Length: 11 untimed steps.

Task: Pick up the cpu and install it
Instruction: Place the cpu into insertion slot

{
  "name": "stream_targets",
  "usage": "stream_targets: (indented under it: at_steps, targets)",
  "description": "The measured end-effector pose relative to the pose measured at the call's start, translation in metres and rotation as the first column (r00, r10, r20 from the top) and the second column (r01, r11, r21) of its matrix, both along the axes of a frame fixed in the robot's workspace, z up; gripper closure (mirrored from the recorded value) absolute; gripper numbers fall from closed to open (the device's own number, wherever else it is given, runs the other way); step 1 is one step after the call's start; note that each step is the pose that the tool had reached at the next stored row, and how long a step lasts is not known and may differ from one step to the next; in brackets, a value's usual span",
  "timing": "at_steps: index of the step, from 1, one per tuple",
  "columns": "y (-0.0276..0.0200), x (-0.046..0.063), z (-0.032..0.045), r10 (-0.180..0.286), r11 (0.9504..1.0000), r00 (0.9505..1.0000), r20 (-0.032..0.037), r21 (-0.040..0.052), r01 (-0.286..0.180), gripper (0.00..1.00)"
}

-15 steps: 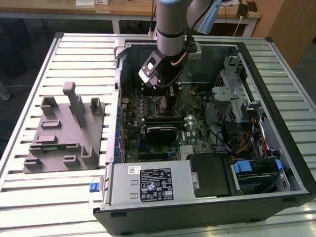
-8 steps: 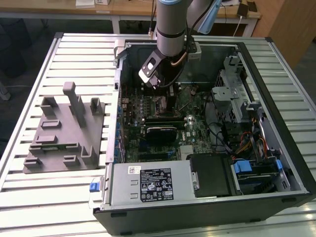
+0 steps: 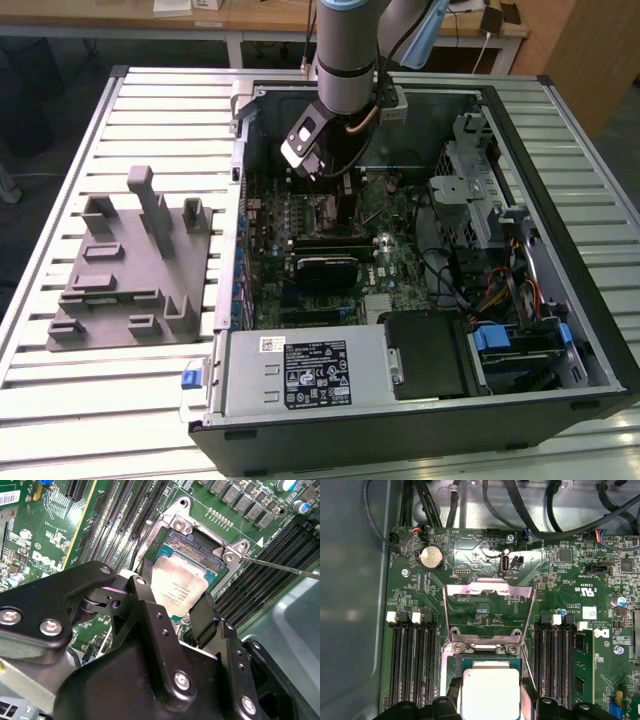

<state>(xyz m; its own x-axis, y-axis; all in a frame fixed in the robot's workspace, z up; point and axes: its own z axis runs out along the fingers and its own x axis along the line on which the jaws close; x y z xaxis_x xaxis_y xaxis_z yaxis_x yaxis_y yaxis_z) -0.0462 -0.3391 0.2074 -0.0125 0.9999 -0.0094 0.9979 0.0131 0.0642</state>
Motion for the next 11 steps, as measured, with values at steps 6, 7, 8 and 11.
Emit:
stream_targets:
  at_steps: [6,7,8,11]
  targets:
    - [0.0001,-0.0021,-0.0032,-0.001,1.0000,1.0000,-0.0001,0.0000,0.001,0.46]
    - [0.0001,-0.0021,-0.0040,-0.001,1.0000,1.0000,-0.0002,-0.0003,0.001,0.46]
    - [0.0001,-0.0021,-0.0048,-0.001,1.0000,1.0000,-0.0004,-0.0005,0.001,0.46]
    - [0.0001,-0.0024,-0.0062,-0.002,1.0000,1.0000,-0.0008,-0.0010,0.002,0.46]
